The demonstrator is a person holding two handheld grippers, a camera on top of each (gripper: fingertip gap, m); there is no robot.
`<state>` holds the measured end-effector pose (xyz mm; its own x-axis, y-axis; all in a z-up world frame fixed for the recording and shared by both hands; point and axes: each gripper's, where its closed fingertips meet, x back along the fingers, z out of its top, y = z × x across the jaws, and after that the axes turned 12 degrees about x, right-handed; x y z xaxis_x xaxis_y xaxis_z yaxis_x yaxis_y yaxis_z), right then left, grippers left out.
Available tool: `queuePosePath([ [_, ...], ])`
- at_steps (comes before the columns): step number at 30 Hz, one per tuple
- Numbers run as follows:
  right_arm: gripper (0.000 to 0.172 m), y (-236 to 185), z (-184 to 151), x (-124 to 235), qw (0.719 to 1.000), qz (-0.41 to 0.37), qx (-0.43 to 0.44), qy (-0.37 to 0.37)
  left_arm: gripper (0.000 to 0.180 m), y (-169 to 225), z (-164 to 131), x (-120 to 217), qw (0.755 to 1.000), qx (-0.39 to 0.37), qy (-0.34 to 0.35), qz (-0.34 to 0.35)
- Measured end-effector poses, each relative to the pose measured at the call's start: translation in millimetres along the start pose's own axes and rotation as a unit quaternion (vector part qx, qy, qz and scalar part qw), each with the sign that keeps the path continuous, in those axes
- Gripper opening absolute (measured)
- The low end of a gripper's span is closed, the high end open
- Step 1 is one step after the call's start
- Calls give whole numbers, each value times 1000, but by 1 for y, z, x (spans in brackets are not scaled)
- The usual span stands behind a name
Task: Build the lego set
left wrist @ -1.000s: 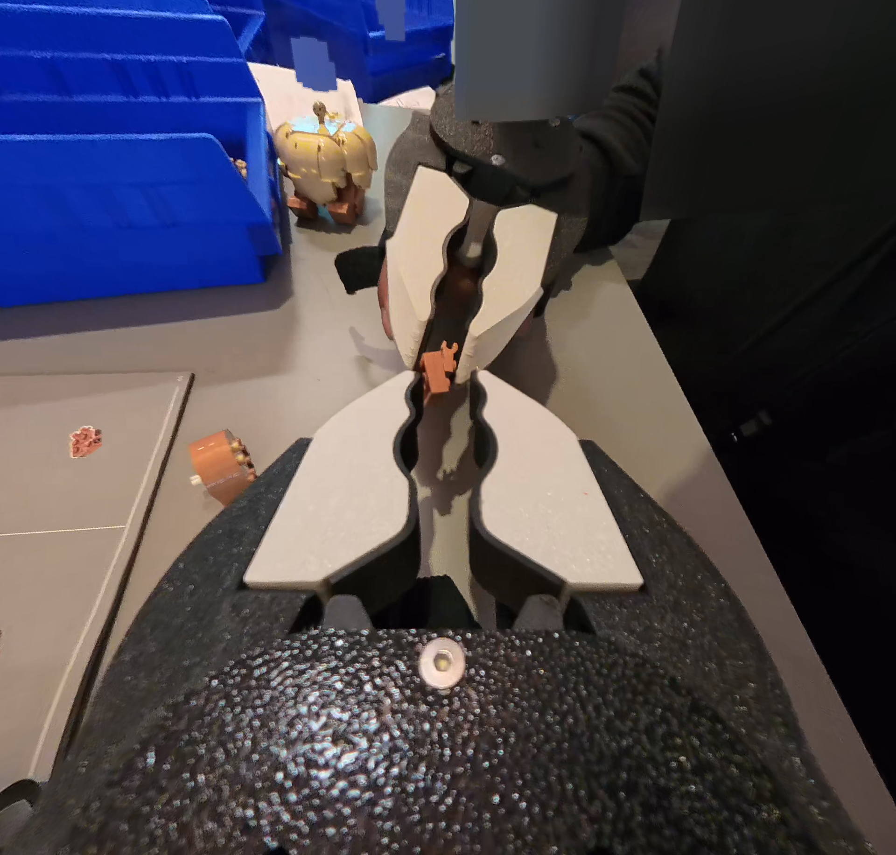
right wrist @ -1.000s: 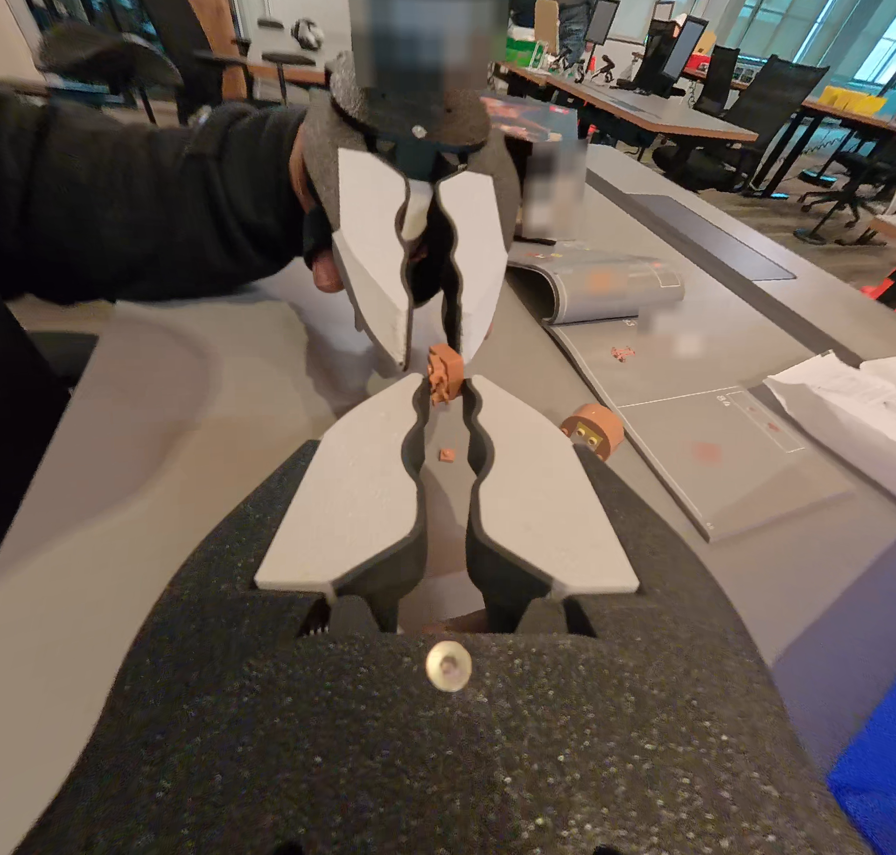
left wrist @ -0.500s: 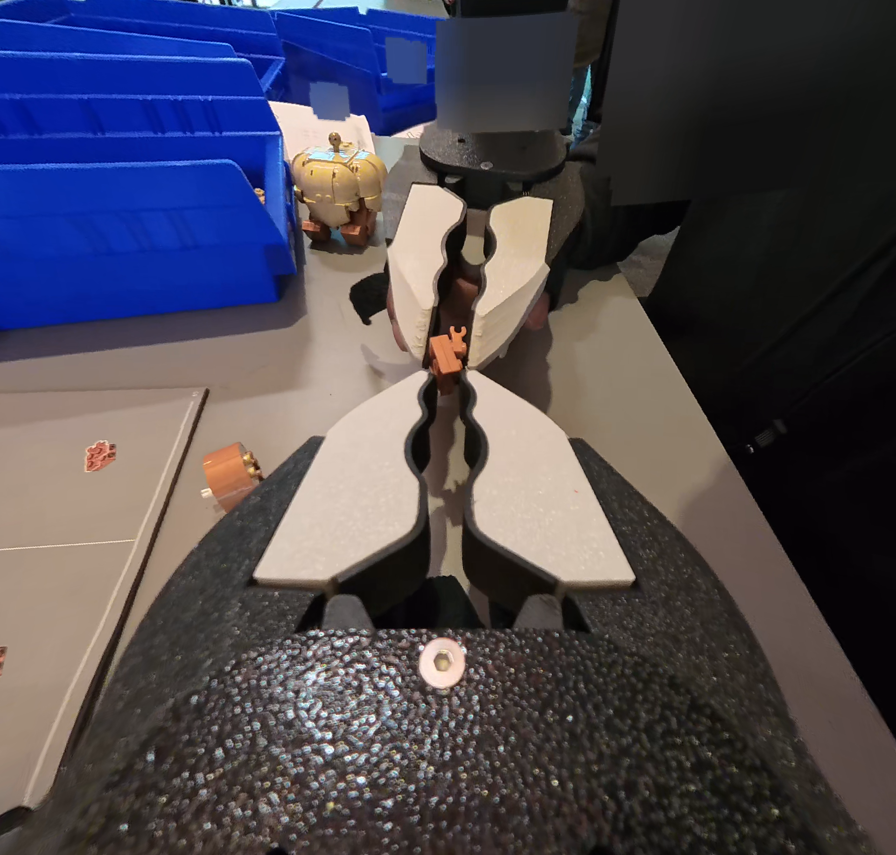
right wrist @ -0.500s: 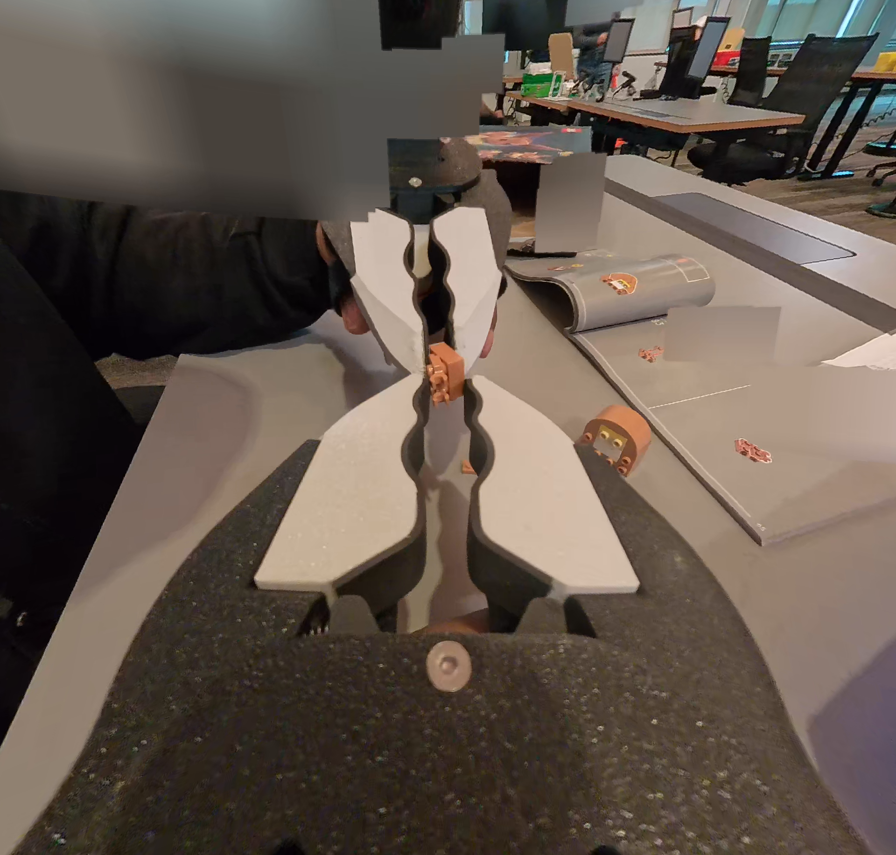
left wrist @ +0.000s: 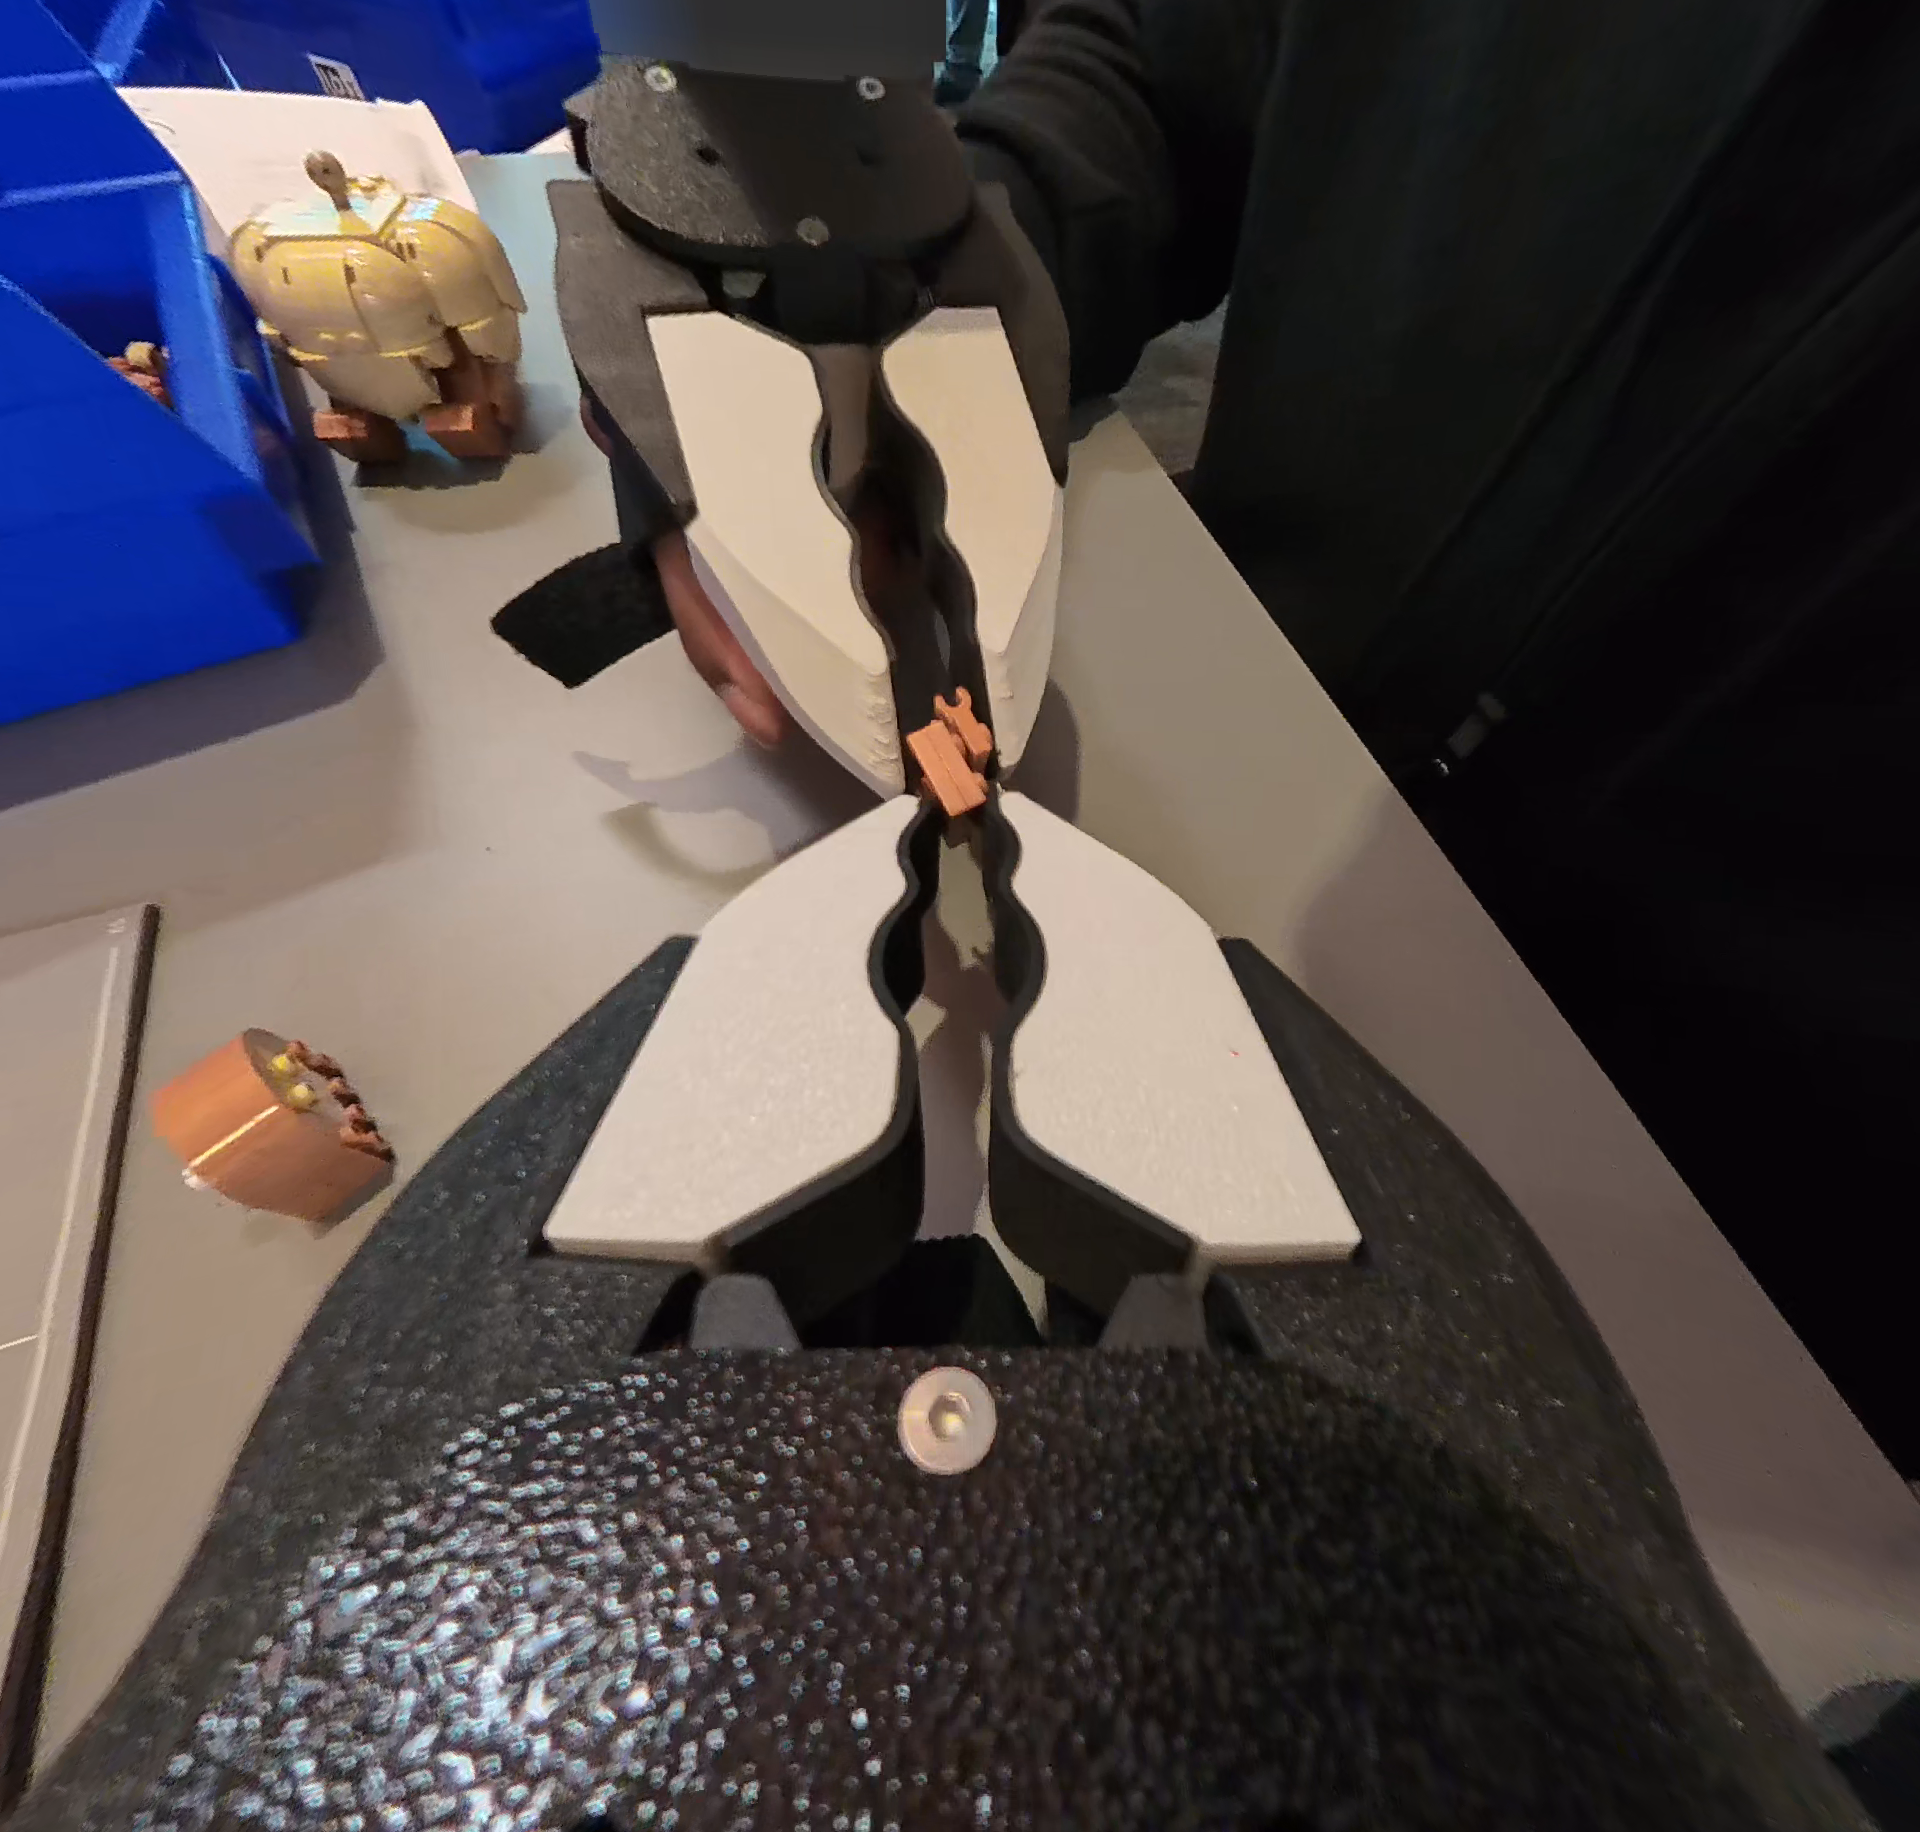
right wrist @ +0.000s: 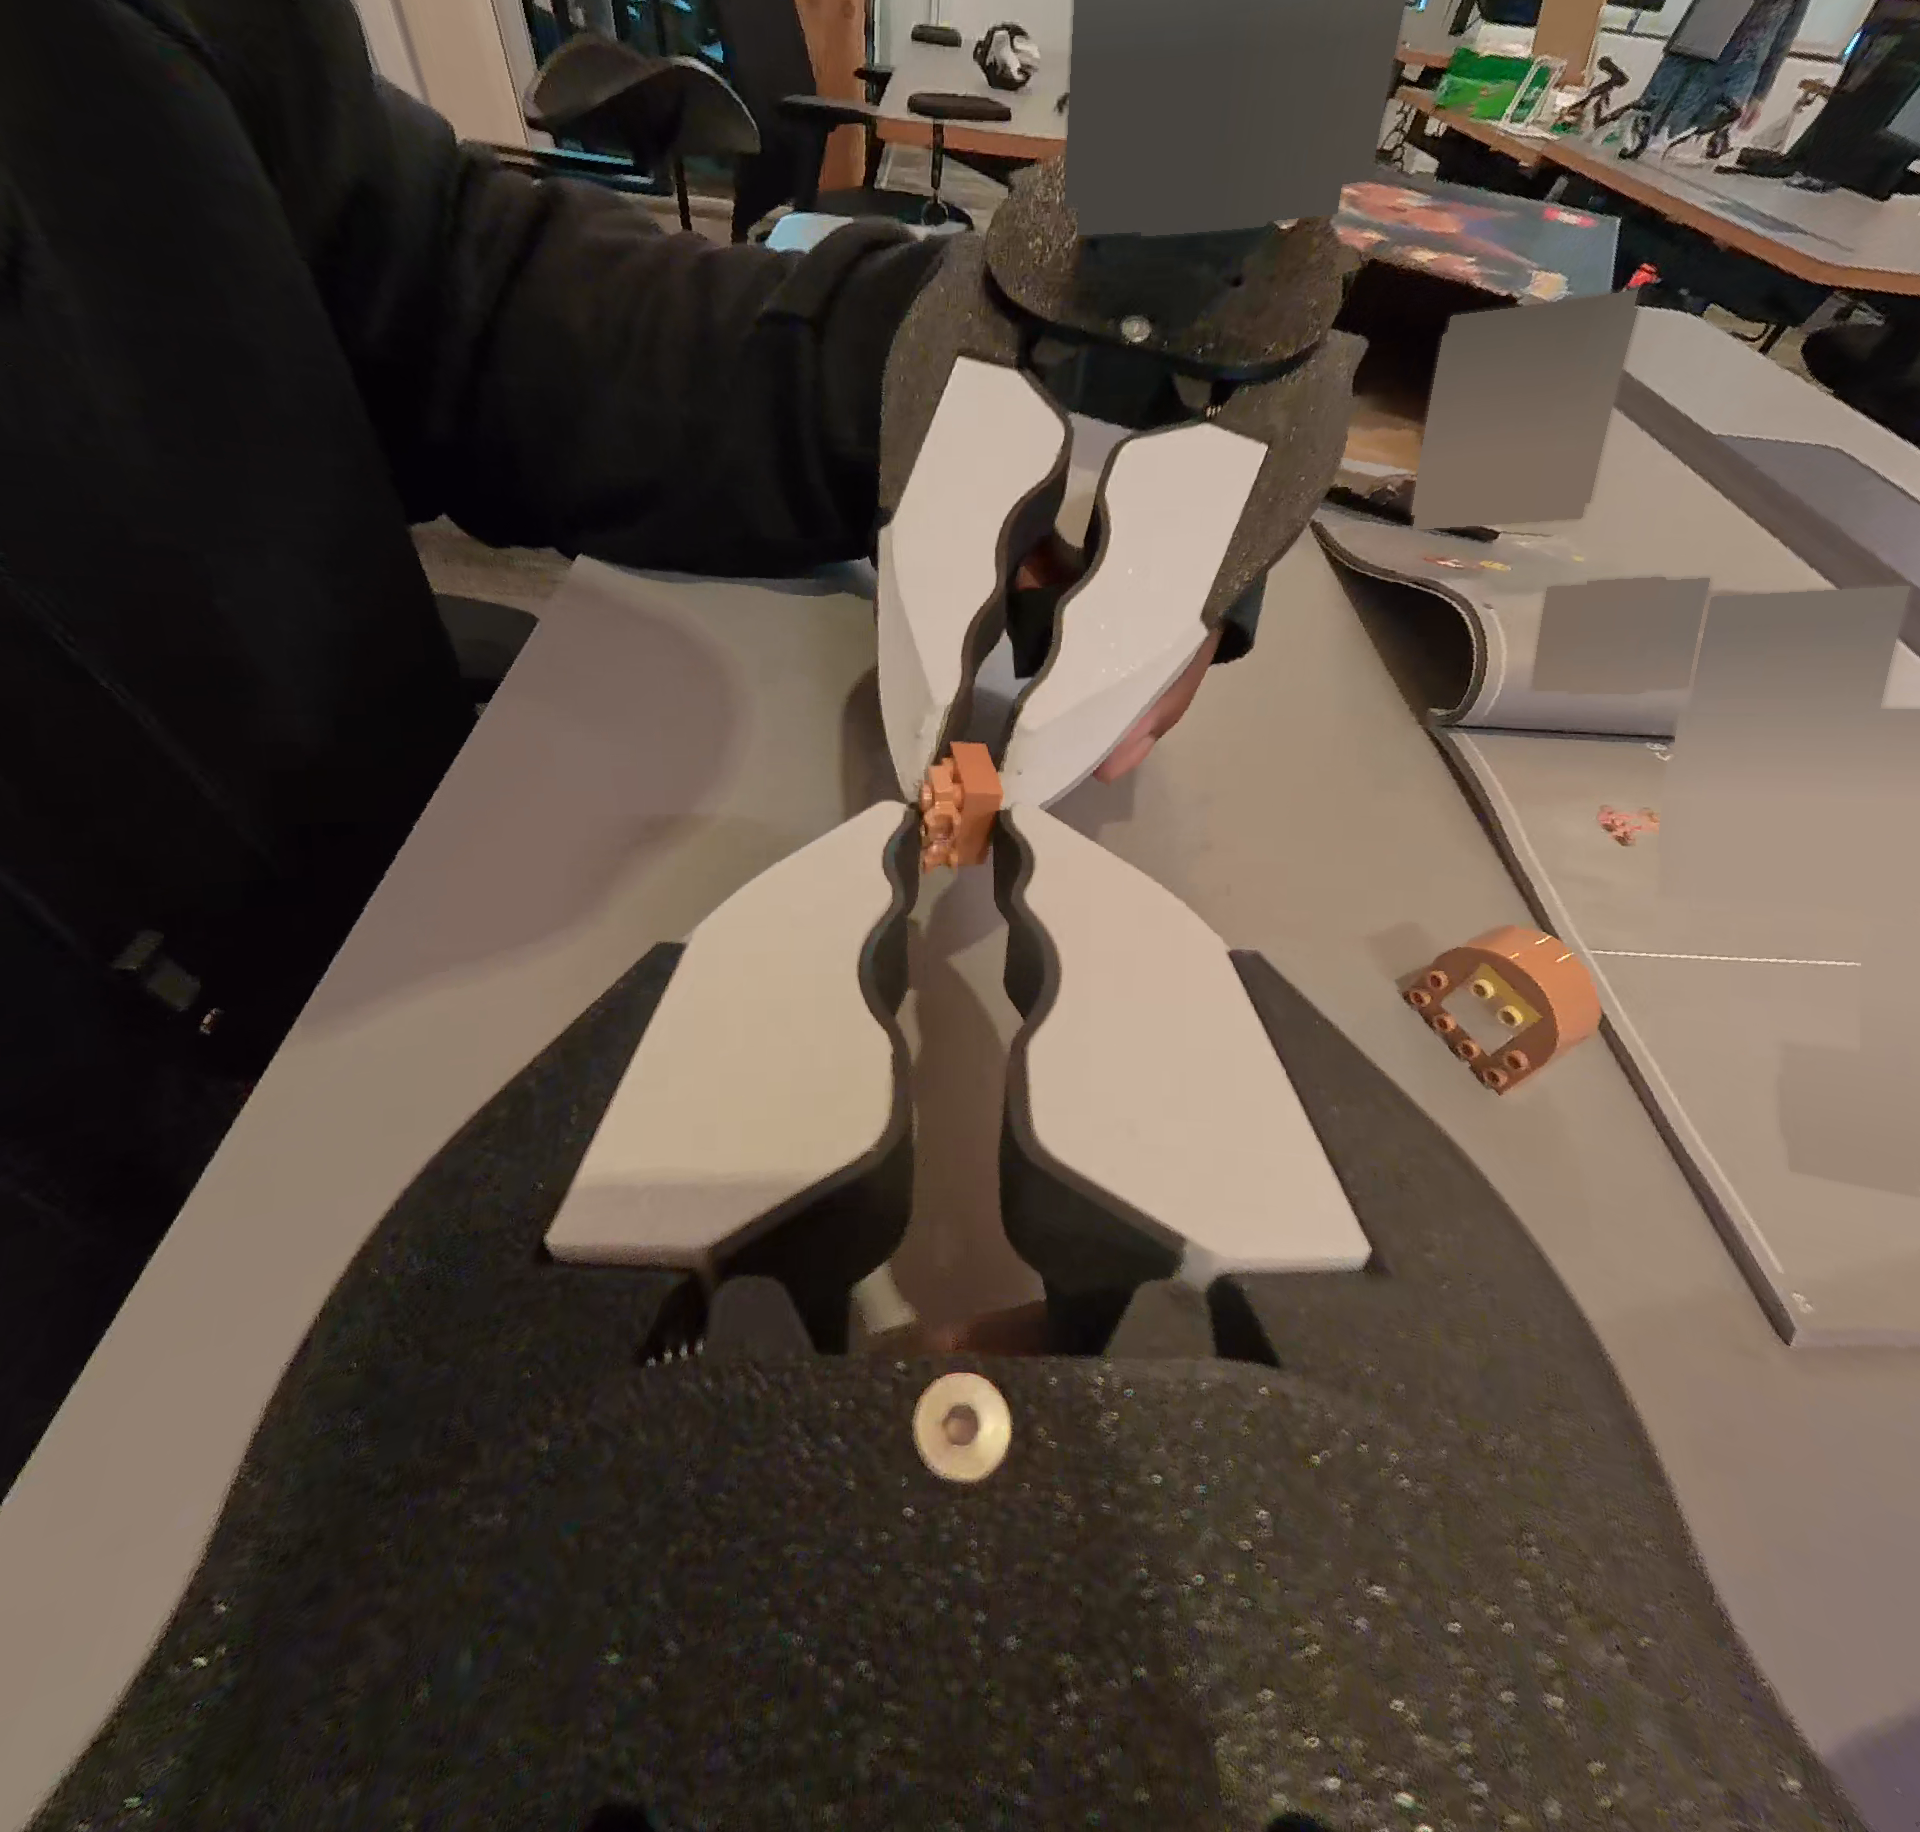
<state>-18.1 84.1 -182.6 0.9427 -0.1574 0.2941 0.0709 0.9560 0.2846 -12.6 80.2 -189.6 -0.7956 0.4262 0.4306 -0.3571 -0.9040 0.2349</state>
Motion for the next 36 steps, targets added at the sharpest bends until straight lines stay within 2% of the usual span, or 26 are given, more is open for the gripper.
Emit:
queuePosePath([
  [8,12,6,-6,-2,999,-23,-8,-24,7,-8,-3,1,999,1,-17,31],
  [17,11,-2,-19,-6,997,1,-7,-75,8,-8,-17,-5,995,-18,-88,49],
  [22,11,-1,-22,-8,996,-3,-2,-88,8,-9,-21,-6,994,-7,-97,49],
  [26,15,14,-15,-5,997,-36,-40,-53,7,-17,-10,2,997,69,-24,31],
  [30,38,25,-17,2,996,-65,-25,-59,7,-24,3,8,990,138,39,9],
  [33,45,31,-17,9,994,-90,35,-60,7,-27,16,15,973,209,98,-23],
  [36,45,36,-10,14,991,-107,78,-36,7,-28,28,21,945,281,152,-72],
])
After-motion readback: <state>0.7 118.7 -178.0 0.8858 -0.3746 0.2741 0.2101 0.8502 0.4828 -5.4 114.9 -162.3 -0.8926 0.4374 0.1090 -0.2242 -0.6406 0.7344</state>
